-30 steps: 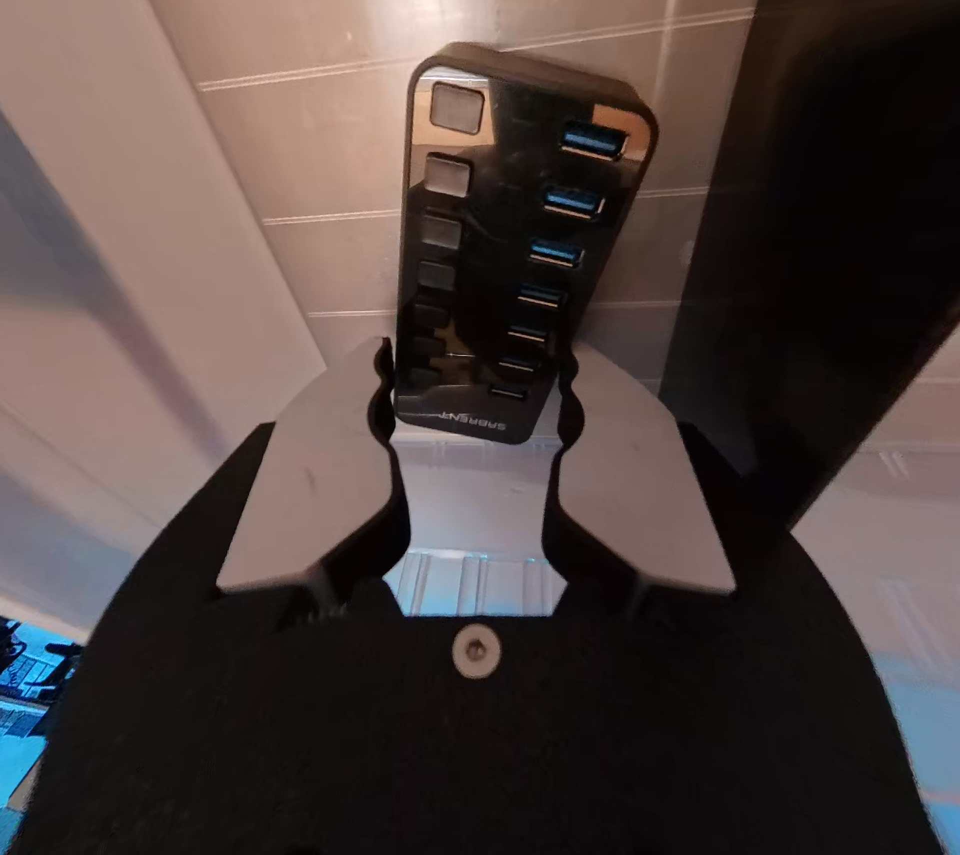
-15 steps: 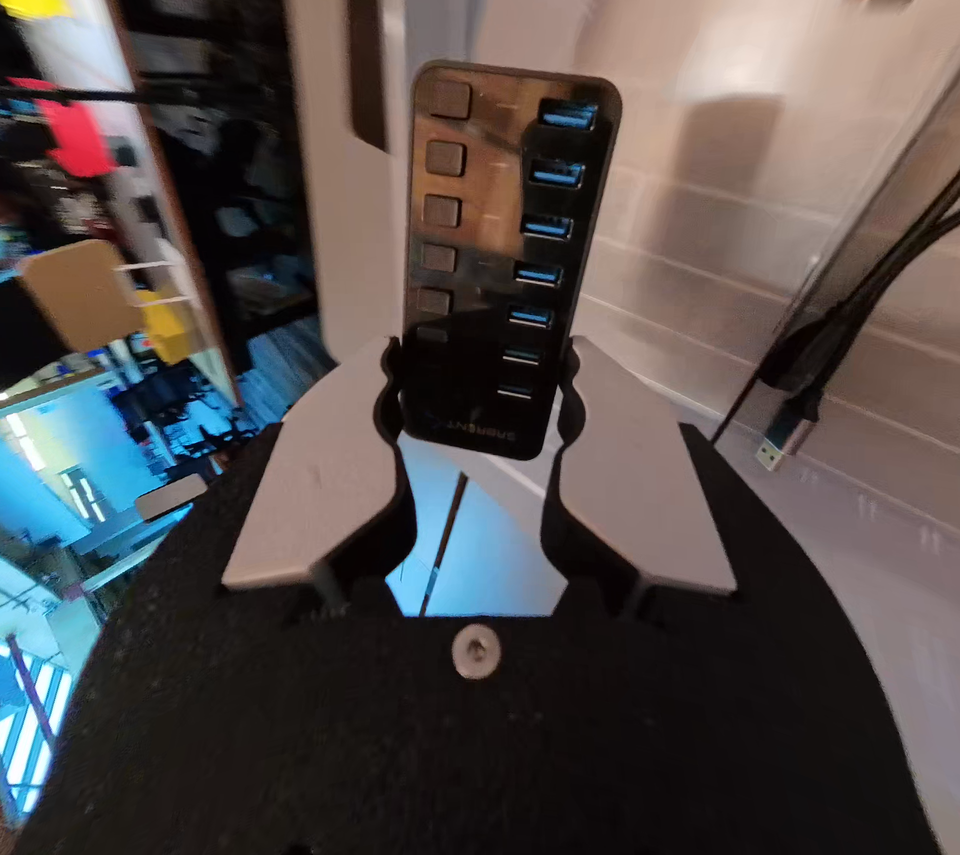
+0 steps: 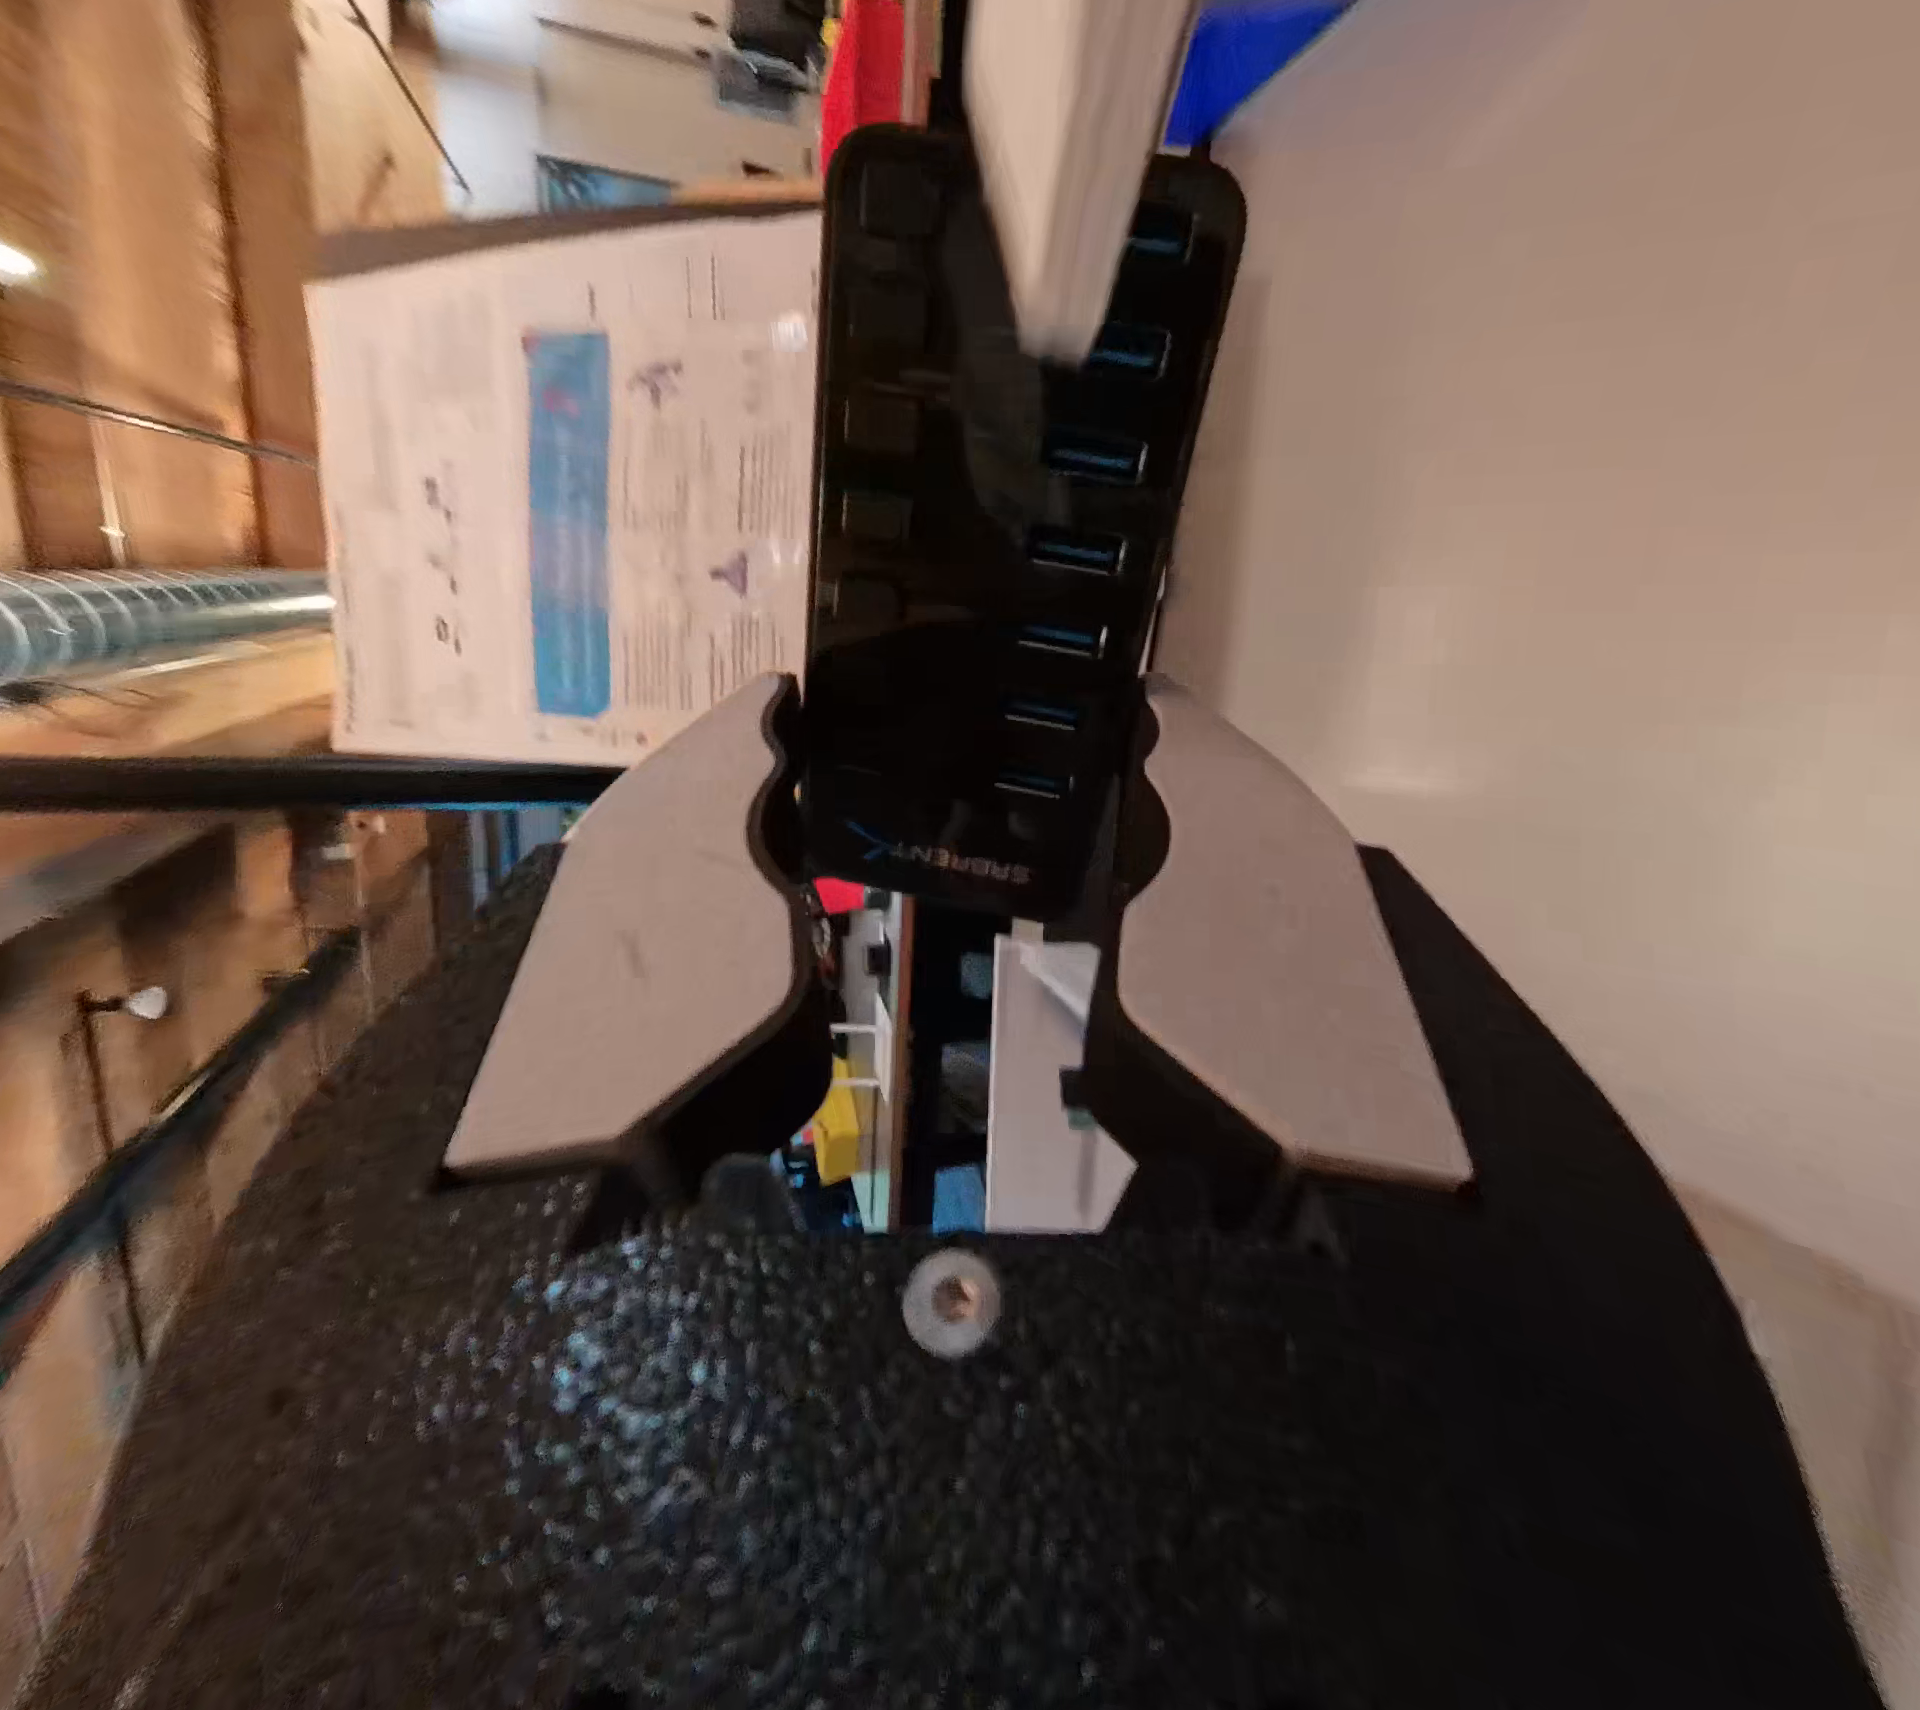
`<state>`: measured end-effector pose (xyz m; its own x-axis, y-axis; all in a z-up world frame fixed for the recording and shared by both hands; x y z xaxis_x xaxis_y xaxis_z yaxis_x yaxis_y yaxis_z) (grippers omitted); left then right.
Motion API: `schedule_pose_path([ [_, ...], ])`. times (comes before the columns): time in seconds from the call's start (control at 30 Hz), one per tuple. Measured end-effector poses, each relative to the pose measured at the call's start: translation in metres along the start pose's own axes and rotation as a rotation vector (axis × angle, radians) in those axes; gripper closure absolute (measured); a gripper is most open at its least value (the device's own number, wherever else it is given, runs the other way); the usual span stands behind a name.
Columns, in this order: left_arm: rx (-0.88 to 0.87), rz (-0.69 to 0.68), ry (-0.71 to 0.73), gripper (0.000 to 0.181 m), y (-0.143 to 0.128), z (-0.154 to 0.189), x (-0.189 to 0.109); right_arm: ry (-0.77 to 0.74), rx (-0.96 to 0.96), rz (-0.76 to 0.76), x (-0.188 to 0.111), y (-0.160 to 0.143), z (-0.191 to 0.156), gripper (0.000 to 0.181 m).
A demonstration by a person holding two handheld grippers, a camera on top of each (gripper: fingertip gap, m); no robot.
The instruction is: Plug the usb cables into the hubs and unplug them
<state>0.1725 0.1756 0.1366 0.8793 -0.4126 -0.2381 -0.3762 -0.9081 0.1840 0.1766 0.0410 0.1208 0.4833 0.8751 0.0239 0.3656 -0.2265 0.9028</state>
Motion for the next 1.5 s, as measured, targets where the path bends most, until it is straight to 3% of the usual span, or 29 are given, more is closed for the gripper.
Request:
schedule_pose_path([
  [0.03,0.008,0.022,0.007,0.124,0.009,0.007,0.001,0.005,-0.004,-0.015,0.001,-0.002,-0.002,0.104],
  [0.13,0.054,0.066,0.068,0.123,0.026,0.021,0.0,0.014,-0.03,-0.058,-0.001,-0.012,-0.004,0.148],
  [0.27,-0.001,0.136,0.059,0.123,0.032,0.03,0.002,0.008,-0.072,-0.074,-0.013,-0.02,-0.003,0.152],
  [0.33,-0.128,0.161,0.074,0.119,0.031,0.026,0.0,0.007,-0.089,-0.032,-0.019,-0.018,-0.003,0.151],
  [0.4,-0.409,0.159,0.019,0.105,0.025,0.022,-0.001,-0.054,-0.145,0.018,-0.03,-0.011,0.001,0.151],
  [0.47,-0.842,0.199,-0.142,0.096,0.02,0.025,-0.002,-0.076,-0.186,0.067,-0.041,-0.002,0.003,0.152],
  [0.57,-1.657,0.397,-0.53,0.088,0.024,0.033,-0.003,-0.183,-0.397,0.11,-0.053,0.006,0.001,0.151],
  [0.63,-2.08,0.562,-0.764,0.087,0.024,0.036,0.001,-0.221,-0.528,0.124,-0.054,0.004,-0.006,0.151],
  [0.7,-2.287,0.642,-0.883,0.086,0.023,0.043,0.008,-0.219,-0.666,0.096,-0.05,-0.004,-0.015,0.151],
  [0.77,-2.358,0.704,-0.958,0.085,0.027,0.047,0.01,-0.207,-0.748,0.027,-0.044,-0.014,-0.022,0.151],
  [0.83,-2.387,0.739,-1.0,0.09,0.03,0.047,0.01,-0.203,-0.837,-0.048,-0.038,-0.024,-0.027,0.151],
  [0.9,-2.399,0.721,-1.007,0.118,0.028,0.05,0.011,-0.188,-0.882,-0.061,-0.036,-0.028,-0.031,0.151],
  [0.97,-2.357,0.756,-1.003,0.121,0.026,0.05,0.01,-0.177,-0.889,-0.066,-0.036,-0.028,-0.032,0.151],
  [1.1,-2.116,0.752,-0.945,0.123,0.024,0.043,0.005,-0.109,-0.837,-0.162,-0.034,-0.039,-0.029,0.139],
  [1.27,-1.55,0.739,-0.794,0.122,0.027,0.026,-0.002,0.07,-0.402,-0.146,-0.032,-0.042,-0.027,0.083],
  [1.37,-1.314,0.759,-0.811,0.122,0.033,0.019,-0.006,0.177,-0.214,-0.195,-0.031,-0.047,-0.024,0.081],
  [1.5,-1.111,0.702,-0.901,0.122,0.043,0.026,-0.005,0.211,-0.247,-0.268,-0.027,-0.056,-0.026,0.087],
])
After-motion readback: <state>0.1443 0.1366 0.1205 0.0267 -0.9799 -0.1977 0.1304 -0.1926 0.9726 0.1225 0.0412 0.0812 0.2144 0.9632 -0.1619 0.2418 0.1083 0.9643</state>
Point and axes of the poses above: each gripper's, where its closed fingertips meet, x out along the fingers, y out of its top, z = x × y across the jaws, the point moved 7 cm from there along -x, back along the fingers, and after that the axes turned 3 degrees about z, right-handed, at the moved point
